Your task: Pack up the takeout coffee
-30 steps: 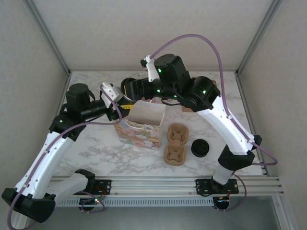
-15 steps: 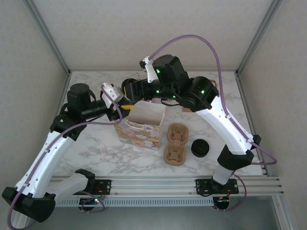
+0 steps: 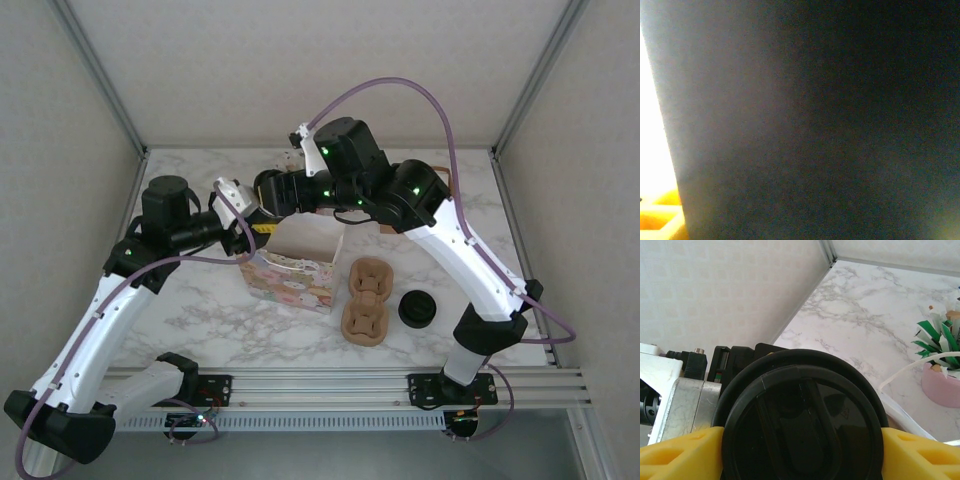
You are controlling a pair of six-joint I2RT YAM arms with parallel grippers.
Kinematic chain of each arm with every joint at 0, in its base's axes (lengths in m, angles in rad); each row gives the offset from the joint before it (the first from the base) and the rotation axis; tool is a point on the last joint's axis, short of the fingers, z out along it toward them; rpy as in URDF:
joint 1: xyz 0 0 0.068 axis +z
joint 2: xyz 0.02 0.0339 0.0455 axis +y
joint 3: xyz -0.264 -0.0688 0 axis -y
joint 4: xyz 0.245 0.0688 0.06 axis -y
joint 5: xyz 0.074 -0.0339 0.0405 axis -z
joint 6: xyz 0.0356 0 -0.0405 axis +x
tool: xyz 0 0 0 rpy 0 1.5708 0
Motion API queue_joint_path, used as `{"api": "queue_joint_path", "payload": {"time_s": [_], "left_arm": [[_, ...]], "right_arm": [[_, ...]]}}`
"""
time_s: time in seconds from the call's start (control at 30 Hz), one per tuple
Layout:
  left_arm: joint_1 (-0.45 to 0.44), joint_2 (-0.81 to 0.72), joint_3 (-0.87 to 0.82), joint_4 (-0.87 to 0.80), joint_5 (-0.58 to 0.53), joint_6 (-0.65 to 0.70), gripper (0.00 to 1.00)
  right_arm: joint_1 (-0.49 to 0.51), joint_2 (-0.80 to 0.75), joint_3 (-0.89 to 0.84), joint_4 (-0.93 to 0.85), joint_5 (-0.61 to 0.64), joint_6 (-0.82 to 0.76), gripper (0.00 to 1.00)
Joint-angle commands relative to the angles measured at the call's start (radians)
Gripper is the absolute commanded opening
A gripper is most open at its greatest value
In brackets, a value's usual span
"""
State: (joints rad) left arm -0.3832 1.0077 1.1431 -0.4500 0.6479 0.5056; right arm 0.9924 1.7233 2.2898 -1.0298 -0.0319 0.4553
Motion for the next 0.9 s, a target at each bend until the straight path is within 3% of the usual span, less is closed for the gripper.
{"api": "queue_joint_path", "payload": {"time_s": [0.0, 0.1, 0.23, 0.47, 0.63, 0.87], "left_arm": [[-0.010, -0.024, 0.021, 0.068, 0.035, 0.028, 0.53], [-0.011, -0.029, 0.023, 0.067, 0.033, 0.033, 0.53], [-0.010, -0.035, 0.038, 0.042, -0.002, 0.038, 0.61], [-0.010, -0.063, 0.061, 0.021, -0.044, 0.046, 1.00], [-0.010, -0.107, 0.073, 0.016, -0.082, -0.013, 1.00], [-0.010, -0.178, 0.076, -0.037, -0.200, -0.269, 1.00]], "right_arm": [[0.012, 0.031, -0.034, -0.037, -0.089, 0.002, 0.73], [0.011, 0.028, -0.035, -0.040, -0.084, -0.003, 0.68], [0.011, -0.002, -0.053, -0.017, -0.025, -0.036, 0.65], [0.012, -0.061, -0.097, 0.040, 0.044, -0.105, 0.65], [0.012, -0.091, -0.134, 0.059, 0.136, -0.169, 0.65], [0.010, -0.126, -0.196, 0.103, 0.145, -0.342, 0.65]]}}
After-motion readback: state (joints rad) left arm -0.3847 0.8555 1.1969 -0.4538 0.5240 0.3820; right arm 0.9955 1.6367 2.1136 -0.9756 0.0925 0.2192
